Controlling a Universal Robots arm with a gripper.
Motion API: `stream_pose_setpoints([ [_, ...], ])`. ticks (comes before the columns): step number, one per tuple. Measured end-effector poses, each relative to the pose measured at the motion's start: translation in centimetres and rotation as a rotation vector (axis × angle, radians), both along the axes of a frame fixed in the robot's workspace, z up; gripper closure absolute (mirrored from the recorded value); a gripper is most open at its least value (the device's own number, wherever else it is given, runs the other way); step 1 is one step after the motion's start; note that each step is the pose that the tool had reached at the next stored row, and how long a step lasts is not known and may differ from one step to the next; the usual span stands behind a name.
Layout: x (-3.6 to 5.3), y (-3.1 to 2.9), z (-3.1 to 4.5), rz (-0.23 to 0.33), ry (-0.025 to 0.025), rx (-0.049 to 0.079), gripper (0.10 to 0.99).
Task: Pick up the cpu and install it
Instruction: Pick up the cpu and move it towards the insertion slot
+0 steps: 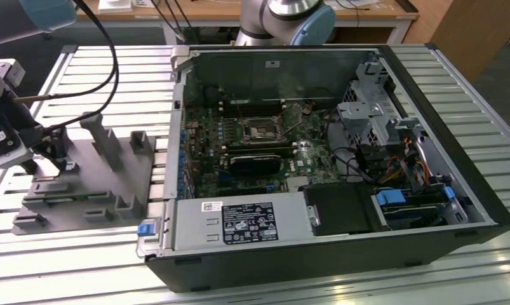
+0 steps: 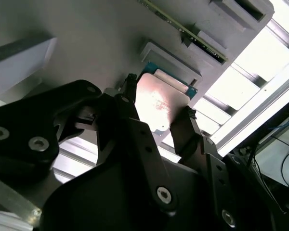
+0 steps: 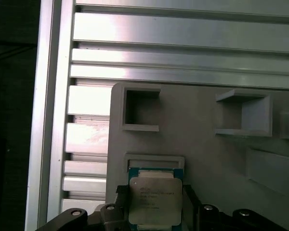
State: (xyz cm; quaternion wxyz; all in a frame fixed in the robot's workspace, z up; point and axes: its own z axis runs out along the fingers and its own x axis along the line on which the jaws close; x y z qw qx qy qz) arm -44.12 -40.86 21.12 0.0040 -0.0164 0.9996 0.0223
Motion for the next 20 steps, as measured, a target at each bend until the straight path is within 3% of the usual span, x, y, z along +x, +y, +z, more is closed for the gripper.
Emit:
stream_pose_setpoints([
  [20,0.0,0.01,1.36,0.0,0.0,0.0,0.553],
])
